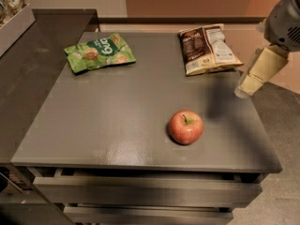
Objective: Move brown chip bag near apple
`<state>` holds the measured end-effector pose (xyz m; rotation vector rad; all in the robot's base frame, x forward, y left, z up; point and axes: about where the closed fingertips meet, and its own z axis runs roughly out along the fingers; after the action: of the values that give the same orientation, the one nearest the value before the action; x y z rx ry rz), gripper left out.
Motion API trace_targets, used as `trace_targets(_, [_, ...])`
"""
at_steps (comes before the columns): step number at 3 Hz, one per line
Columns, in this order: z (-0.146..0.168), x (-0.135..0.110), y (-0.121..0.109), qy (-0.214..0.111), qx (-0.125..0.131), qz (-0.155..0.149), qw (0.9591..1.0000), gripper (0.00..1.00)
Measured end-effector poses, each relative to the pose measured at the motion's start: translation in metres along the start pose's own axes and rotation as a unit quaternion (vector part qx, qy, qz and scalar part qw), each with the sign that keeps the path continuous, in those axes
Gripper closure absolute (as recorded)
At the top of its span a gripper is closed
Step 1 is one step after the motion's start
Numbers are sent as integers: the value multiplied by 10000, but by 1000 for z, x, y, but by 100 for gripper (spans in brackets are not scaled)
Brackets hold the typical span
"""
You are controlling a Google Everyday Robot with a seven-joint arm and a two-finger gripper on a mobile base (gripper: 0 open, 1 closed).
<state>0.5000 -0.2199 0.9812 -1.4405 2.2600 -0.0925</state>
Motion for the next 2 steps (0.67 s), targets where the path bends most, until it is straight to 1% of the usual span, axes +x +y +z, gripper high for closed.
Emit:
trace_targets(1, [15,-5,-35,-220,138,739,9969,0])
trace_targets(2, [31,-11,-68,-322,237,1420,9891,0])
